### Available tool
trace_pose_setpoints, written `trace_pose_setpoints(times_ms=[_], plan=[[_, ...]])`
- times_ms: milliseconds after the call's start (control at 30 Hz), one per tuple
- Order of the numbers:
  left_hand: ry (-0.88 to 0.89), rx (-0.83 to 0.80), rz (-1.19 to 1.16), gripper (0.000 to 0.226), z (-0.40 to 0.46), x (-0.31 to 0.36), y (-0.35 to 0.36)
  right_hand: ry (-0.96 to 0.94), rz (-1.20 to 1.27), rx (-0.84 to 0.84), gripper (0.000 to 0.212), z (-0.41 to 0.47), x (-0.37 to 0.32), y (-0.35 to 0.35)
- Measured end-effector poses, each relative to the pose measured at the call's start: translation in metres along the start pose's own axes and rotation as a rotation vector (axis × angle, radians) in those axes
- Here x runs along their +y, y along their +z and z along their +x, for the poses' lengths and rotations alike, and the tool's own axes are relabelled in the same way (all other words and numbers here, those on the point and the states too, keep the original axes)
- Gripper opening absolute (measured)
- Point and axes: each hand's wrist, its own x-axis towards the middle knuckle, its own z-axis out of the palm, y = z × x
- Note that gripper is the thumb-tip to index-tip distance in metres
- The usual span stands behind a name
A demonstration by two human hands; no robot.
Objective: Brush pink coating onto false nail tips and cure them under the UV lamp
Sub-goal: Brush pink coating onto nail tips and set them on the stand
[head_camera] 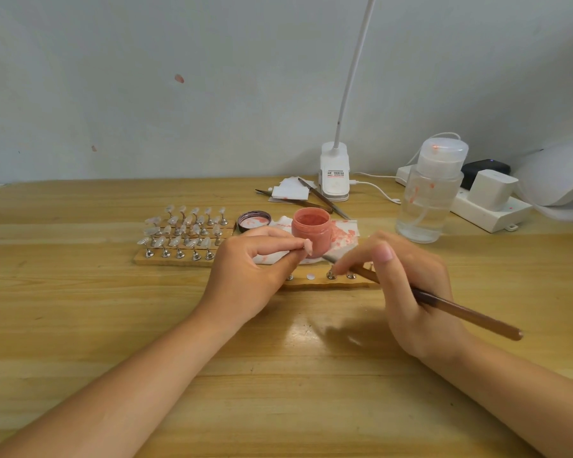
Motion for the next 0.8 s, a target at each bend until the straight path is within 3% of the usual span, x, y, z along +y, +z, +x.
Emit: trace_pose_setpoints(times_ms=[300, 800], plan=[[0.04, 0.01, -0.001, 0.014, 0.001, -0.0009, 0.0008, 0.01, -0.002, 0.022, 0.053, 0.0009, -0.0002, 0.0004], [0.032, 0.01, -0.017, 0.012, 0.001, -0.002, 0.0012, 0.018, 0.029, 0.002, 0.06, -0.0001, 0.0005, 0.0005]])
